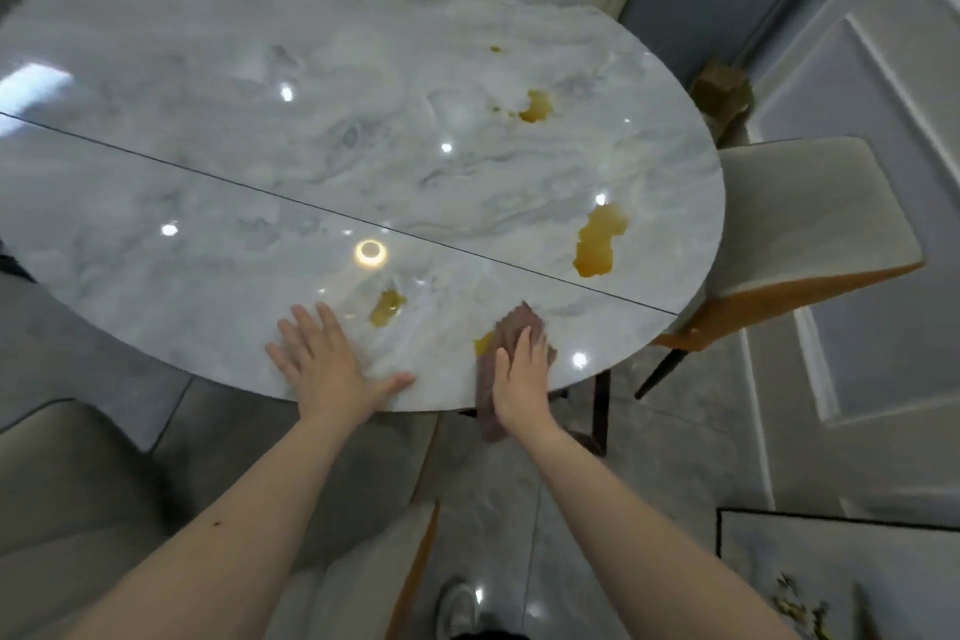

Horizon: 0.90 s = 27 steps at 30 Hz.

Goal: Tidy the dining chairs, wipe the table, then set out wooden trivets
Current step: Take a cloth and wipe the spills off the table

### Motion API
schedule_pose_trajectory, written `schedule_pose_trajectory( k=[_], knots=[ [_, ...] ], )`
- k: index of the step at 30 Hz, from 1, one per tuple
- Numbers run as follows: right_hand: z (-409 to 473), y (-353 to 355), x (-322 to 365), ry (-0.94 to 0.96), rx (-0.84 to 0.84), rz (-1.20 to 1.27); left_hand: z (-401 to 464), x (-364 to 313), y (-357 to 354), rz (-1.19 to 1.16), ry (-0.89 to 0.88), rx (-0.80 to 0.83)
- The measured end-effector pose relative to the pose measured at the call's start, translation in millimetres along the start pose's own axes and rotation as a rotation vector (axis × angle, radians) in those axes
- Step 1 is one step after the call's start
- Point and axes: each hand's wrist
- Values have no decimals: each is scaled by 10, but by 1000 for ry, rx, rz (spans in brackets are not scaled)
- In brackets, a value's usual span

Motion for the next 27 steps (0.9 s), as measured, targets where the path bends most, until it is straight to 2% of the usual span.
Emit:
schedule_pose_trajectory(
  k=[2, 3, 7, 11, 16, 21, 23, 27],
  knots=[
    [107, -182, 18, 35, -49, -271, 43, 39, -28, -16, 30, 14],
    [177, -254, 50, 84, -75, -320, 65, 63, -58, -33, 58, 31],
    [497, -413, 293, 272, -118, -333, 90, 56, -102, -81, 81, 54],
    [879, -661, 774, 499, -63, -319, 92, 56, -121, -77, 96, 39],
    [1148, -822, 1071, 869, 115, -183, 98, 45, -108, -76, 101, 37],
    [965, -469, 566, 1181, 404, -140, 67, 46, -37, -58, 80, 86],
    [994, -243, 273, 1230, 435, -187, 60, 73, 2, -60, 67, 119],
    [1251, -131, 203, 1119, 335, -212, 47, 78, 31, -52, 58, 144]
  ],
)
Point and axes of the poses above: each hand's wrist, its own z-axis towards the middle knuckle, its own y-axis out of the back of the hand, x = y × z, and after that the axes turned 5 degrees about -x, right-handed
